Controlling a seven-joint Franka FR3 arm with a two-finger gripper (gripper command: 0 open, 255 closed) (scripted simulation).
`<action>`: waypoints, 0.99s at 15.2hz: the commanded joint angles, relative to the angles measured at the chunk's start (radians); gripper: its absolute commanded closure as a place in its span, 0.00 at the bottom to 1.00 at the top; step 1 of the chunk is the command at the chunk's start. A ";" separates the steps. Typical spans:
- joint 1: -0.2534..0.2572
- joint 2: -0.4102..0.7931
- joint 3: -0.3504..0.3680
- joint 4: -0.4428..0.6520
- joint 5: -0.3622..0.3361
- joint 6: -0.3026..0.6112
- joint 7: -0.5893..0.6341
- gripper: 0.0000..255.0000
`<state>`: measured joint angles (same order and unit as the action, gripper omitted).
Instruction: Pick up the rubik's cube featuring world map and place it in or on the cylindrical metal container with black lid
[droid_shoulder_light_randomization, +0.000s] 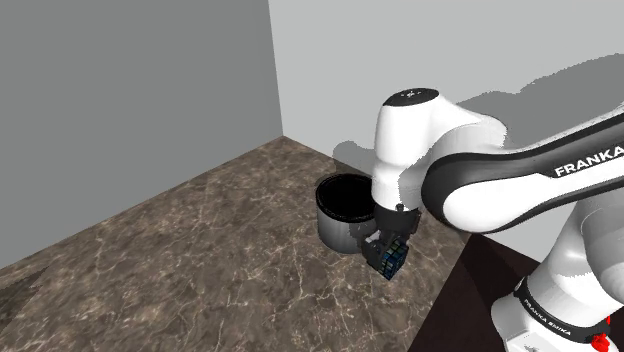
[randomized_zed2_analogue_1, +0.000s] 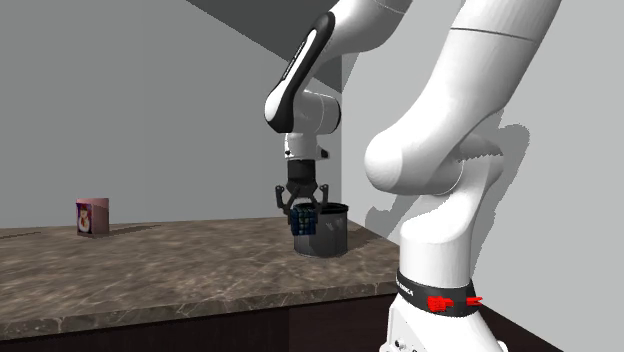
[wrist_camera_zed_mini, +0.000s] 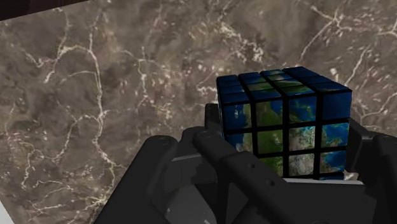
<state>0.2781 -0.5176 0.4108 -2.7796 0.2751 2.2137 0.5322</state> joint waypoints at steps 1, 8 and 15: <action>0.000 -0.021 -0.008 0.014 -0.003 -0.035 -0.001 1.00; 0.001 -0.085 -0.033 0.070 -0.016 -0.155 -0.002 1.00; -0.002 -0.129 -0.055 0.138 -0.031 -0.267 0.000 1.00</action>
<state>0.2774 -0.6421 0.3592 -2.6527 0.2470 1.9630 0.5323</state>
